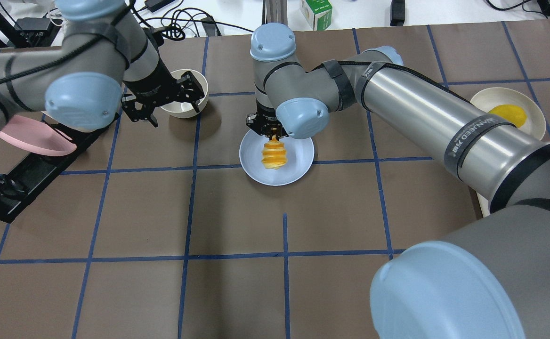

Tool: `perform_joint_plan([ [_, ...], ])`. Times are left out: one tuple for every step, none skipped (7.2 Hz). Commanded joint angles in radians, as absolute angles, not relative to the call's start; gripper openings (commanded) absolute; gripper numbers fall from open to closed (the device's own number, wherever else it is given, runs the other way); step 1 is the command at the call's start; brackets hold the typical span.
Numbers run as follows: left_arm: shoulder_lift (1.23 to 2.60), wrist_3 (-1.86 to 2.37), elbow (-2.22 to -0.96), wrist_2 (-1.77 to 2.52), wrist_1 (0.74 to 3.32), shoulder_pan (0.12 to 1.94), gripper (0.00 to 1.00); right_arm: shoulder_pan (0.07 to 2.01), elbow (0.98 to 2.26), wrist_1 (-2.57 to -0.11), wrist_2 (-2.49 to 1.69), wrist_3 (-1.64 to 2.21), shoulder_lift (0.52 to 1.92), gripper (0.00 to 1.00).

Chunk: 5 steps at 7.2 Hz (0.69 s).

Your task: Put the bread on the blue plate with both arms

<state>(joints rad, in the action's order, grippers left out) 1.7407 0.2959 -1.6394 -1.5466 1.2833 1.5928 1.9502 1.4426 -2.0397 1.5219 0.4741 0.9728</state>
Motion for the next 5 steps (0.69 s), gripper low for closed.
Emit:
perform_joint_plan([
  [1.654, 0.104, -1.56, -1.592, 1.497, 1.597, 1.0, 1.954, 1.498, -2.049, 1.516, 0.497, 0.968, 0.38],
  [1.635, 0.027, -1.559, -1.591, 1.488, 1.597, 1.0, 1.953, 1.509, -2.049, 1.516, 0.497, 0.971, 0.44],
  [1.629, 0.026, -1.565, -1.592, 1.486, 1.597, 1.0, 1.953, 1.508, -2.051, 1.526, 0.497, 0.976, 0.98],
  [1.621, 0.049, -1.563, -1.586, 1.488, 1.597, 1.0, 1.953, 1.511, -2.048, 1.513, 0.497, 0.986, 1.0],
  [1.605, 0.099, -1.56, -1.583, 1.488, 1.597, 1.0, 1.953, 1.509, -2.048, 1.514, 0.5, 0.986, 1.0],
])
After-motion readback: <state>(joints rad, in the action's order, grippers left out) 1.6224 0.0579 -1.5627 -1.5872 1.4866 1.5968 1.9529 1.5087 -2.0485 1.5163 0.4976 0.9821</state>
